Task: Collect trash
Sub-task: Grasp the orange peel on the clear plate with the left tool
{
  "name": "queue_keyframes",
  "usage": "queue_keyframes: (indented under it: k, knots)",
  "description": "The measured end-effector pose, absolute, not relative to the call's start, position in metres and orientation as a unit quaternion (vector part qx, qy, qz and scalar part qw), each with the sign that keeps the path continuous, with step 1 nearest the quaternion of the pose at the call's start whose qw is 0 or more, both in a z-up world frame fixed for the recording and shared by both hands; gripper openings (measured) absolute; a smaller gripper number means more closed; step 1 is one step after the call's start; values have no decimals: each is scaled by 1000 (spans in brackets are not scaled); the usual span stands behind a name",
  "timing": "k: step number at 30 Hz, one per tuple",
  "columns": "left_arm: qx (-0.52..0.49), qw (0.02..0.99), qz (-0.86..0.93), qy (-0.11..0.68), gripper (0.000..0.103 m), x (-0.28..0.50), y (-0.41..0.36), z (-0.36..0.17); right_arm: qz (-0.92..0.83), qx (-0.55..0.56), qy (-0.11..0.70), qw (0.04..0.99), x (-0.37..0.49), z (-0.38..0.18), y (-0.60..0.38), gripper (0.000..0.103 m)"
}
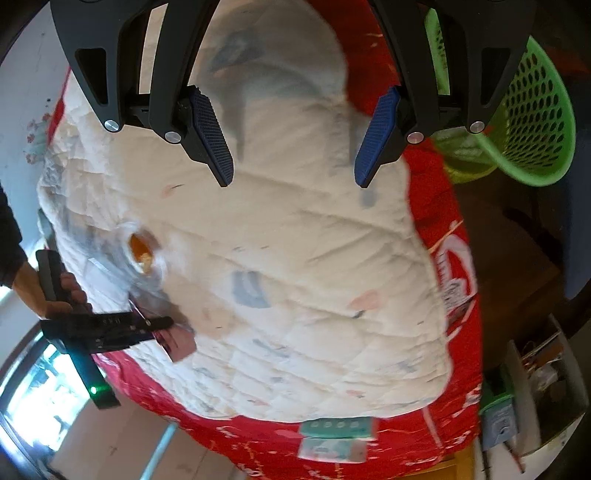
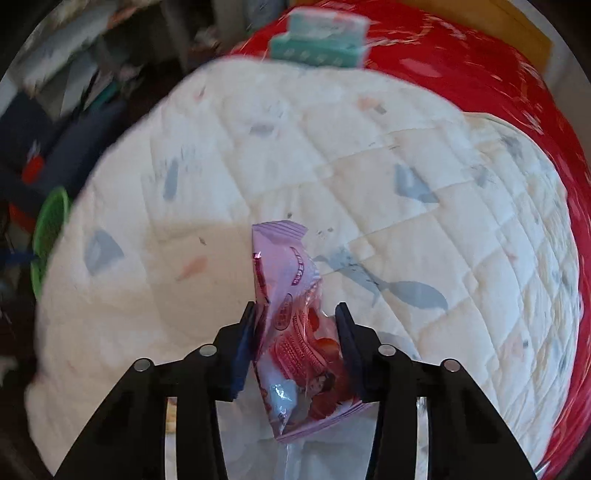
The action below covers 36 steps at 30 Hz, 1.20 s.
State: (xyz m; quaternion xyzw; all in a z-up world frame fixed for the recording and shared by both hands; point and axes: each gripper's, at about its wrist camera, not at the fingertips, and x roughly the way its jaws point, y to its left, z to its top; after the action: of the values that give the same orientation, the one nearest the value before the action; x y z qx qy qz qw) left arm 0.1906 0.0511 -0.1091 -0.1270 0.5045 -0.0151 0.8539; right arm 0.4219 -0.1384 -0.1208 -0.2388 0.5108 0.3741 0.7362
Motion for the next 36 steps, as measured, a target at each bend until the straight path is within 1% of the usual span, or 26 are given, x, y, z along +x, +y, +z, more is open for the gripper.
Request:
queue_keyframes:
  k: [1,4,8,14,15,17,18,19,27,28,30,31,32,35,36]
  knots:
    - [-124,855,-20,503,68,192,47,-108,372,-233,507,742,420,-116,-141,35]
    - [-121,859,-48,496,68,201,28,-103,368,-200,495,762,411,-98,-154,31]
    - [-126,861,-90,485,68,216,2,-96,360,-167,478,784,398,-80,-165,29]
    - [-90,867,-145,469,64,239,-47,-89,350,-113,454,812,374,-51,-196,29]
    - [-85,866,-149,469,62,242,-52,-90,349,-104,451,815,369,-47,-202,29]
    - [-76,865,-161,470,54,252,-64,-96,341,-101,444,822,360,-41,-213,29]
    - [-74,864,-164,471,49,255,-67,-97,342,-95,442,824,355,-38,-219,29]
    - [-70,863,-171,471,47,259,-73,-100,339,-92,439,827,351,-36,-224,29]
    - [-31,864,-163,475,46,276,-92,-112,333,-68,435,834,336,-40,-253,29]
    - [-24,864,-160,476,42,278,-95,-114,334,-65,436,833,334,-41,-254,29]
    - [-12,865,-154,478,37,279,-98,-118,334,-56,437,833,331,-44,-258,29]
    - [-6,866,-152,477,32,279,-99,-118,336,-51,437,833,329,-45,-260,29]
    - [1,867,-150,476,29,278,-99,-119,336,-48,436,833,328,-46,-262,29]
    - [-1,871,-145,470,24,276,-97,-118,336,-44,433,835,321,-45,-264,29]
    - [-2,871,-144,469,15,276,-98,-117,337,-41,432,835,318,-45,-265,29]
